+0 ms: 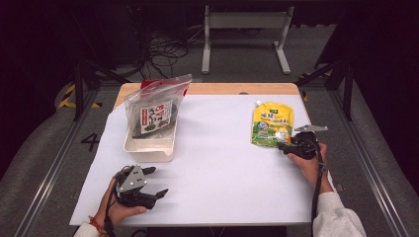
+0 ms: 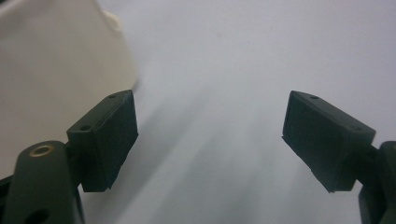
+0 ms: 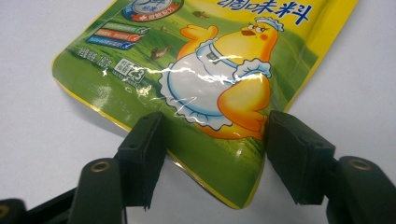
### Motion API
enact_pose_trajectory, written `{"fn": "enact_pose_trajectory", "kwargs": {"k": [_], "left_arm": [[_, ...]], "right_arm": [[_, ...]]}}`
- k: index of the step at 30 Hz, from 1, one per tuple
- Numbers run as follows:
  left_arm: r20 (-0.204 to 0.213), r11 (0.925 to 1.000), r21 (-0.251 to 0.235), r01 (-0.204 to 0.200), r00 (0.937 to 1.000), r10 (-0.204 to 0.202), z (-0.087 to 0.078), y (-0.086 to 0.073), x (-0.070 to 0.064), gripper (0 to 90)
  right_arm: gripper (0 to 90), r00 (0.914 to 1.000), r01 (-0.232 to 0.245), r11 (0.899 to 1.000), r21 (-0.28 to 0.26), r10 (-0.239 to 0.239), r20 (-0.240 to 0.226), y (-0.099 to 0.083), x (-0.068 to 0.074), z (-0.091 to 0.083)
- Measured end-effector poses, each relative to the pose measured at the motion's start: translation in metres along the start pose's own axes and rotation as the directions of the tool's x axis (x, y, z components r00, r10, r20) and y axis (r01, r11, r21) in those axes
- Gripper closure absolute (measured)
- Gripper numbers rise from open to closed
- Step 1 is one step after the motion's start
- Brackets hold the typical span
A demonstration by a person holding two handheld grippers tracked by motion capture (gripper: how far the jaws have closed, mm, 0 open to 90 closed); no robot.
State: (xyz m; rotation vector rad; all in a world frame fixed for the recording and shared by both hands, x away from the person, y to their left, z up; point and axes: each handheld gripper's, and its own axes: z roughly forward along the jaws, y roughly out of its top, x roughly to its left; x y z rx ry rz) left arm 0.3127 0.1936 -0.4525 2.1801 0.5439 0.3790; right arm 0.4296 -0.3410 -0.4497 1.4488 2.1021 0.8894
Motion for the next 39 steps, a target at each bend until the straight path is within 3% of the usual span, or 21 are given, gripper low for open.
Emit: {"fn": "enact_pose_trajectory", "kwargs": {"k": [6, 7, 8, 10, 11, 12, 13, 14, 17, 19, 20, 25, 26, 37, 39], "left_arm": [[0.048, 0.9995, 0.023, -0.020, 0.9987, 0.019, 0.013, 0.004, -0.003, 18.3], [0.057, 0.9996, 0.024, -0.017, 0.9983, 0.016, 0.014, 0.005, -0.003, 18.3], [0.061, 0.9996, 0.024, -0.017, 0.9980, 0.015, 0.016, 0.005, -0.003, 18.2], [0.065, 0.9993, 0.033, -0.019, 0.9977, 0.017, 0.018, 0.006, -0.002, 17.9], [0.068, 0.9992, 0.034, -0.023, 0.9974, 0.021, 0.019, 0.006, -0.003, 17.9], [0.068, 0.9992, 0.034, -0.023, 0.9974, 0.021, 0.019, 0.006, -0.003, 17.8], [0.069, 0.9990, 0.034, -0.030, 0.9973, 0.027, 0.019, 0.006, -0.003, 17.8], [0.071, 0.9990, 0.033, -0.031, 0.9971, 0.028, 0.019, 0.006, -0.002, 17.7], [0.077, 0.9991, 0.030, -0.030, 0.9966, 0.028, 0.018, 0.006, -0.003, 17.7], [0.082, 0.9990, 0.031, -0.031, 0.9963, 0.028, 0.017, 0.005, -0.003, 17.7], [0.081, 0.9989, 0.034, -0.033, 0.9962, 0.031, 0.017, 0.004, -0.003, 17.7], [0.095, 0.9987, 0.038, -0.034, 0.9950, 0.030, 0.017, 0.004, -0.004, 17.3], [0.101, 0.9985, 0.041, -0.036, 0.9943, 0.032, 0.018, 0.005, -0.005, 17.3], [0.121, 0.9987, 0.044, -0.027, 0.9924, 0.021, 0.019, 0.005, -0.006, 17.1], [0.125, 0.9988, 0.043, -0.024, 0.9920, 0.018, 0.019, 0.005, -0.007, 17.1]], "right_arm": [[52.1, 0.9999, 0.003, 1.000, -0.014, -0.003, -0.013, -0.003, -0.004, -0.005], [58.8, 0.9998, -0.009, 1.000, -0.020, 0.008, -0.015, -0.003, -0.006, -0.007], [90.0, 0.9994, -0.027, 0.999, -0.045, 0.025, -0.025, -0.005, -0.009, -0.010], [90.0, 0.9898, -0.045, 0.997, -0.058, 0.036, -0.138, -0.009, -0.009, -0.008], [90.0, 0.9871, 0.002, 0.999, -0.040, -0.008, -0.160, -0.007, -0.001, -0.005], [90.0, 0.9871, 0.002, 0.999, -0.040, -0.008, -0.160, -0.007, -0.001, -0.005], [70.5, 0.9867, 0.066, 0.998, -0.022, -0.069, -0.147, 0.000, 0.015, -0.002], [64.0, 0.9851, 0.069, 0.997, -0.042, -0.075, -0.155, 0.001, 0.022, -0.001], [46.2, 0.9854, 0.135, 0.985, -0.104, -0.145, -0.089, 0.005, 0.037, -0.005], [42.1, 0.9848, 0.147, 0.983, -0.105, -0.156, -0.077, 0.006, 0.039, -0.005], [32.5, 0.9872, 0.153, 0.983, -0.103, -0.157, -0.028, 0.006, 0.038, -0.006], [23.0, 0.9862, 0.165, 0.985, -0.054, -0.164, 0.024, 0.003, 0.030, -0.005], [17.0, 0.9832, 0.180, 0.984, -0.006, -0.180, 0.033, 0.002, 0.028, 0.000], [18.9, 0.9875, 0.133, 0.991, -0.029, -0.130, 0.090, 0.006, 0.027, 0.011], [26.5, 0.9845, 0.141, 0.989, -0.035, -0.137, 0.110, 0.008, 0.029, 0.012]]}}
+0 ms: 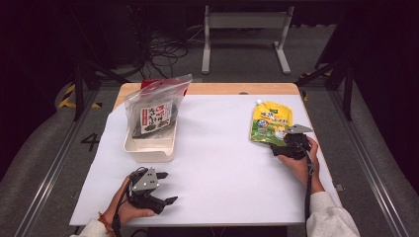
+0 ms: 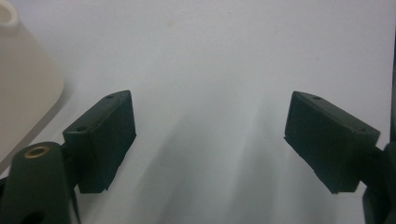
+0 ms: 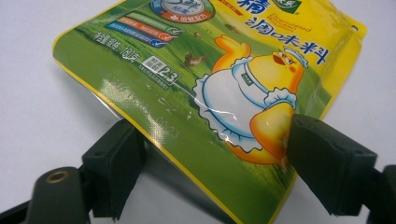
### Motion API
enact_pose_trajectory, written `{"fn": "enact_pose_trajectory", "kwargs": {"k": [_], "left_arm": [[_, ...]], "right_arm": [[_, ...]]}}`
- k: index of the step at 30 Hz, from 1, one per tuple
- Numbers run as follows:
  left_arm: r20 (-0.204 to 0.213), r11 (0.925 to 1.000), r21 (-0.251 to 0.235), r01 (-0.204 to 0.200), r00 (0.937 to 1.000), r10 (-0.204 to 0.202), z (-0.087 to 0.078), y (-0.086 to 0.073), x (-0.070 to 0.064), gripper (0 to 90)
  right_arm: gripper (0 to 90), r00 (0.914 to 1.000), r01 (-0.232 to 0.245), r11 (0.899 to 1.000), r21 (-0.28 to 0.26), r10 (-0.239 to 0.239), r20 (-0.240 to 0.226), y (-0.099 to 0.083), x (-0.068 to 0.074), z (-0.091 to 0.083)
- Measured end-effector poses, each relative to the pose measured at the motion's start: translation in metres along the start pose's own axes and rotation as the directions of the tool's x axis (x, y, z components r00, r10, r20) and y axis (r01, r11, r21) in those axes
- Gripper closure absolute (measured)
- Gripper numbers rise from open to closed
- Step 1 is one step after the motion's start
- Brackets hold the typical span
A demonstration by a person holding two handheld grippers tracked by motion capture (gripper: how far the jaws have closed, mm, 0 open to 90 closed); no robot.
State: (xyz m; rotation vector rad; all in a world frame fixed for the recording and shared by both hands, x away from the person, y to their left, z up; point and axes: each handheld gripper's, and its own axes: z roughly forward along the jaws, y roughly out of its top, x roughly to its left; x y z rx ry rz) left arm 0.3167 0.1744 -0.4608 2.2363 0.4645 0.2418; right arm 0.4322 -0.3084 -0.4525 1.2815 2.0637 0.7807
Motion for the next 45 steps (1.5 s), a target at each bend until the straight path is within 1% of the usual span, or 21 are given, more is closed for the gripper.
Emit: {"fn": "enact_pose_trajectory", "kwargs": {"k": [3, 5, 7, 8, 10, 15, 22, 24, 25, 29, 32, 34, 36, 38, 39, 40, 41, 42, 43, 44, 45], "left_arm": [[0.001, 1.0000, 0.003, -0.005, 1.0000, 0.005, 0.000, 0.000, -0.001, 17.1], [0.004, 1.0000, 0.002, -0.001, 1.0000, 0.001, 0.000, 0.000, -0.001, 17.1], [0.006, 1.0000, 0.001, 0.001, 1.0000, -0.001, 0.000, 0.000, -0.001, 17.1], [0.007, 1.0000, 0.004, 0.001, 1.0000, -0.001, 0.000, 0.000, -0.001, 17.1], [0.011, 1.0000, 0.005, 0.002, 0.9999, -0.002, 0.001, 0.000, -0.001, 17.2], [0.024, 1.0000, 0.007, 0.005, 0.9997, -0.005, 0.002, 0.000, -0.001, 17.2], [0.044, 0.9998, 0.007, 0.017, 0.9989, -0.017, 0.003, -0.001, 0.000, 17.1], [0.048, 0.9998, 0.004, 0.018, 0.9987, -0.019, 0.003, -0.001, 0.001, 17.1], [0.053, 0.9995, -0.004, 0.033, 0.9981, -0.032, 0.003, 0.000, 0.001, 17.1], [0.081, 0.9974, -0.023, 0.068, 0.9946, -0.066, 0.005, 0.001, 0.002, 17.2], [0.100, 0.9957, -0.037, 0.085, 0.9917, -0.081, 0.010, 0.009, 0.001, 17.0], [0.121, 0.9943, -0.047, 0.096, 0.9885, -0.090, 0.016, 0.016, 0.000, 16.8], [0.146, 0.9935, -0.052, 0.101, 0.9850, -0.093, 0.023, 0.024, -0.002, 16.5], [0.183, 0.9906, -0.043, 0.130, 0.9756, -0.120, 0.035, 0.035, -0.002, 14.8], [0.183, 0.9906, -0.043, 0.130, 0.9756, -0.120, 0.035, 0.035, -0.002, 14.7], [0.214, 0.9879, -0.045, 0.148, 0.9674, -0.136, 0.046, 0.044, -0.001, 14.6], [0.214, 0.9879, -0.045, 0.148, 0.9674, -0.136, 0.046, 0.044, -0.001, 14.1], [0.230, 0.9867, -0.036, 0.158, 0.9622, -0.146, 0.061, 0.059, 0.000, 12.7], [0.239, 0.9849, -0.041, 0.168, 0.9587, -0.153, 0.068, 0.067, 0.002, 12.3], [0.249, 0.9818, -0.046, 0.184, 0.9538, -0.167, 0.076, 0.075, 0.004, 12.3], [0.249, 0.9818, -0.046, 0.184, 0.9538, -0.167, 0.076, 0.075, 0.004, 11.5]], "right_arm": [[42.1, 0.9974, 0.062, 0.998, -0.006, -0.062, 0.036, 0.003, 0.006, -0.001], [44.9, 0.9962, 0.076, 0.997, -0.006, -0.076, 0.044, 0.004, 0.008, -0.001], [51.6, 0.9937, 0.100, 0.995, -0.006, -0.099, 0.053, 0.004, 0.010, -0.001], [57.4, 0.9898, 0.131, 0.991, -0.007, -0.130, 0.058, 0.004, 0.012, -0.002], [68.6, 0.9855, 0.161, 0.987, -0.011, -0.160, 0.056, 0.005, 0.016, -0.003], [80.6, 0.9728, 0.218, 0.976, -0.013, -0.216, 0.083, 0.006, 0.020, -0.003], [90.0, 0.9534, 0.281, 0.960, -0.019, -0.277, 0.120, 0.005, 0.023, -0.004], [90.0, 0.9517, 0.286, 0.958, -0.020, -0.281, 0.123, 0.005, 0.023, -0.005], [90.0, 0.9507, 0.289, 0.957, -0.021, -0.285, 0.123, 0.005, 0.023, -0.007], [90.0, 0.9463, 0.315, 0.948, -0.038, -0.311, 0.090, 0.003, 0.030, -0.016], [90.0, 0.9365, 0.350, 0.935, -0.059, -0.347, 0.050, -0.003, 0.042, -0.027], [90.0, 0.9276, 0.372, 0.925, -0.080, -0.373, 0.003, -0.009, 0.052, -0.037], [90.0, 0.9118, 0.405, 0.909, -0.094, -0.409, -0.030, -0.016, 0.063, -0.047], [90.0, 0.9007, 0.417, 0.900, -0.125, -0.428, -0.075, -0.023, 0.073, -0.058], [90.0, 0.8847, 0.437, 0.887, -0.151, -0.454, -0.105, -0.029, 0.081, -0.065], [90.0, 0.8782, 0.441, 0.882, -0.163, -0.462, -0.123, -0.031, 0.086, -0.069], [90.0, 0.8782, 0.441, 0.882, -0.163, -0.462, -0.123, -0.031, 0.086, -0.069], [90.0, 0.8626, 0.450, 0.872, -0.190, -0.480, -0.159, -0.038, 0.098, -0.076], [90.0, 0.8481, 0.469, 0.860, -0.204, -0.502, -0.169, -0.041, 0.104, -0.079], [90.0, 0.8361, 0.478, 0.851, -0.217, -0.516, -0.185, -0.043, 0.109, -0.081], [90.0, 0.8260, 0.487, 0.845, -0.223, -0.528, -0.197, -0.045, 0.114, -0.083]]}}
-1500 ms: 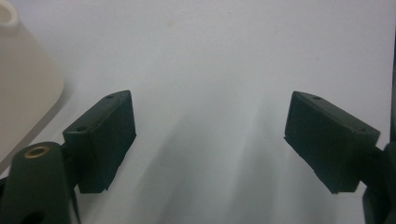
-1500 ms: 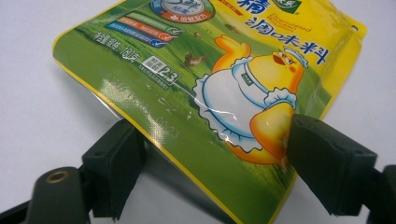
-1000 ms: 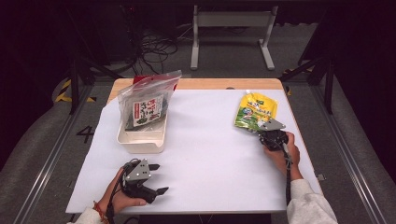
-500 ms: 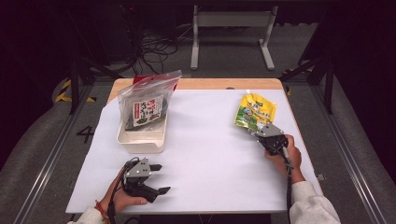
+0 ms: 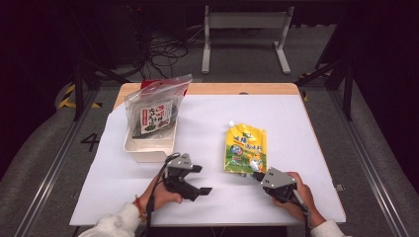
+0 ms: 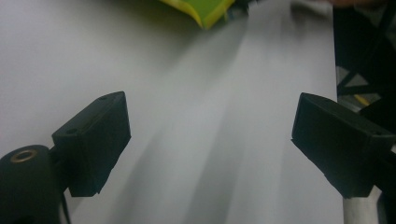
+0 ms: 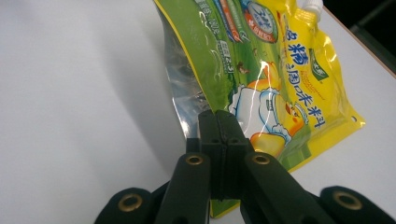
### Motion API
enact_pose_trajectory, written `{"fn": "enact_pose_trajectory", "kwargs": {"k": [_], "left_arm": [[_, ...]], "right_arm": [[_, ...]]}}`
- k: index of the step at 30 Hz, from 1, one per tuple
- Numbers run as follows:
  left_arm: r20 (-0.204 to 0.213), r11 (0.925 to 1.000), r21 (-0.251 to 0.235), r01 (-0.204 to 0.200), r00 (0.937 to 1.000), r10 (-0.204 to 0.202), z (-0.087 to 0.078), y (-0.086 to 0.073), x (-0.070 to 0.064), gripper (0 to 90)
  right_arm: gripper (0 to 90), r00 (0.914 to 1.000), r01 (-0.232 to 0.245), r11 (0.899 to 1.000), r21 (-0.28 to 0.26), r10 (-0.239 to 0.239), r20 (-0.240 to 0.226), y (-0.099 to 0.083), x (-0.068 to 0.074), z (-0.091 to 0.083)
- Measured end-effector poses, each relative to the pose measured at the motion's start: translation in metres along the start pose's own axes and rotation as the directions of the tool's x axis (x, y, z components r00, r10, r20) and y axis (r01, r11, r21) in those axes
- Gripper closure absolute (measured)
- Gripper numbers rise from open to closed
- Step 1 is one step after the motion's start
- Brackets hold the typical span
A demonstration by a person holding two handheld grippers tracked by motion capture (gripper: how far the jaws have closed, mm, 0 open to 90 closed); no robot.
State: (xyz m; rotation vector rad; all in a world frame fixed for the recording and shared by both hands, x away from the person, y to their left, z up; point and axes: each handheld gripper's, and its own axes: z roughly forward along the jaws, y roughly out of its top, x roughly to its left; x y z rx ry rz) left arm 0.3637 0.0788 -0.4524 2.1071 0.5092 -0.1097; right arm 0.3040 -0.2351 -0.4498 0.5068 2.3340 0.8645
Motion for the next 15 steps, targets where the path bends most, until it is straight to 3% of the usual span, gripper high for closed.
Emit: {"fn": "enact_pose_trajectory", "kwargs": {"k": [3, 4, 6, 8, 11, 14, 15], "left_arm": [[0.028, 0.9964, -0.040, 0.075, 0.9969, -0.074, 0.019, 0.023, 0.014, 10.3], [0.046, 0.9907, -0.048, 0.128, 0.9910, -0.125, 0.027, 0.030, 0.021, 9.5], [0.042, 0.9786, -0.046, 0.201, 0.9792, -0.199, 0.038, 0.038, 0.030, 8.9], [0.053, 0.9690, -0.026, 0.246, 0.9683, -0.244, 0.056, 0.046, 0.040, 8.8], [0.052, 0.9668, 0.001, 0.256, 0.9654, -0.255, 0.066, 0.051, 0.044, 8.3], [0.073, 0.9584, -0.013, 0.285, 0.9562, -0.284, 0.077, 0.058, 0.053, 11.6], [0.052, 0.9583, -0.010, 0.286, 0.9571, -0.285, 0.079, 0.059, 0.055, 13.9]], "right_arm": [[90.0, 0.9996, 0.026, 1.000, -0.004, -0.027, -0.010, 0.001, 0.006, 0.000], [90.0, 0.9995, 0.027, 1.000, -0.009, -0.027, -0.015, 0.000, 0.007, 0.000], [89.9, 0.9994, 0.022, 0.999, -0.024, -0.023, -0.025, -0.002, 0.006, -0.001], [89.8, 0.9988, 0.024, 0.999, -0.038, -0.026, -0.041, -0.004, 0.006, -0.002], [89.7, 0.9985, 0.035, 0.999, -0.038, -0.037, -0.041, -0.005, 0.007, -0.002], [89.3, 0.9979, 0.038, 0.998, -0.052, -0.041, -0.050, -0.007, 0.006, -0.003], [89.2, 0.9978, 0.037, 0.998, -0.054, -0.040, -0.053, -0.007, 0.006, -0.003]]}}
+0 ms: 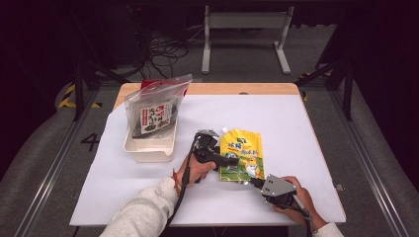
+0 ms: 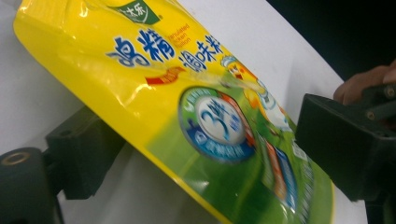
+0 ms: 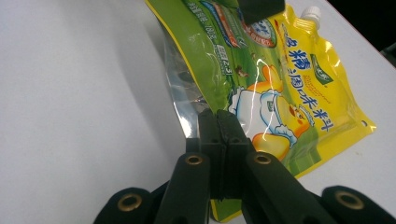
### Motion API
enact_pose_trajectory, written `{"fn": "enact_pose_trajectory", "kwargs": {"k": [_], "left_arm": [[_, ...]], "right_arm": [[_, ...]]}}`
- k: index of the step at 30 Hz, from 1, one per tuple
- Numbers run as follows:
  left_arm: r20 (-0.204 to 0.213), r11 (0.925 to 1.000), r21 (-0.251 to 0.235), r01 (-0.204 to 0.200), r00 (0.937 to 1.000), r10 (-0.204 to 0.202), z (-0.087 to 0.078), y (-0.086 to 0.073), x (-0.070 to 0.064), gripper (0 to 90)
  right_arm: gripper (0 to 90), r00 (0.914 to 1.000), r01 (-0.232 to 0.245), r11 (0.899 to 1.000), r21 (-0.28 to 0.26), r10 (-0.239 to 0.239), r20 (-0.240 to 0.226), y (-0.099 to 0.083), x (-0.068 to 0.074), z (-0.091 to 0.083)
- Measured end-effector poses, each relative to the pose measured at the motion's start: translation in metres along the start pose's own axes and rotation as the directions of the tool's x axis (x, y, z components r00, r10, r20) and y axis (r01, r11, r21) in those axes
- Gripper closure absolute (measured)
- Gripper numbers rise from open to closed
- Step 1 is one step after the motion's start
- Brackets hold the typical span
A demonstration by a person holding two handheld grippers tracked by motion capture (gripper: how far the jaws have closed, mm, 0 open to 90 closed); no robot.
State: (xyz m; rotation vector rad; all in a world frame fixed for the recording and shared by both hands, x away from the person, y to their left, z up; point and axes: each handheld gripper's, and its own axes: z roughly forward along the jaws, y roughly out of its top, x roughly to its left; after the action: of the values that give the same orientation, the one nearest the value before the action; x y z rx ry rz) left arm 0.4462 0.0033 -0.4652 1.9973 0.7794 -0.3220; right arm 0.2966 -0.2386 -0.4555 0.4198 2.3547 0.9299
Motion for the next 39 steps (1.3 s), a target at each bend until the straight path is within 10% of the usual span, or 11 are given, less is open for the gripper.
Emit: {"fn": "enact_pose_trajectory", "kwargs": {"k": [3, 6, 10, 23, 29, 34, 39], "left_arm": [[-0.002, 0.9997, -0.024, -0.009, 1.0000, 0.009, 0.001, 0.002, 0.003, 28.9], [-0.015, 0.9964, -0.073, -0.043, 0.9990, 0.042, -0.007, 0.003, 0.004, 69.8], [-0.043, 0.9866, -0.100, -0.129, 0.9912, 0.125, -0.012, 0.003, -0.009, 85.0], [-0.081, 0.8998, -0.265, -0.347, 0.9377, 0.338, -0.054, 0.013, -0.060, 87.1], [-0.128, 0.8585, -0.276, -0.432, 0.9017, 0.413, -0.072, 0.015, -0.076, 87.4], [-0.132, 0.8470, -0.294, -0.443, 0.8966, 0.423, -0.082, 0.016, -0.081, 87.4], [-0.173, 0.8086, -0.316, -0.496, 0.8683, 0.465, -0.111, 0.015, -0.088, 87.4]], "right_arm": [[88.3, 1.0000, 0.008, 1.000, -0.003, -0.008, -0.002, 0.000, 0.000, 0.000], [85.5, 0.9999, 0.011, 1.000, -0.012, -0.011, -0.009, 0.000, 0.000, -0.002], [82.3, 0.9995, 0.018, 1.000, -0.022, -0.018, -0.024, 0.002, 0.002, -0.003], [47.9, 0.9838, -0.168, 0.975, -0.148, 0.156, -0.089, 0.000, -0.014, -0.039], [44.6, 0.9689, -0.247, 0.957, -0.151, 0.245, -0.036, -0.013, -0.027, -0.048], [43.4, 0.9593, -0.282, 0.951, -0.125, 0.281, -0.023, -0.019, -0.032, -0.044], [41.3, 0.9519, -0.306, 0.946, -0.106, 0.305, -0.029, -0.023, -0.034, -0.039]]}}
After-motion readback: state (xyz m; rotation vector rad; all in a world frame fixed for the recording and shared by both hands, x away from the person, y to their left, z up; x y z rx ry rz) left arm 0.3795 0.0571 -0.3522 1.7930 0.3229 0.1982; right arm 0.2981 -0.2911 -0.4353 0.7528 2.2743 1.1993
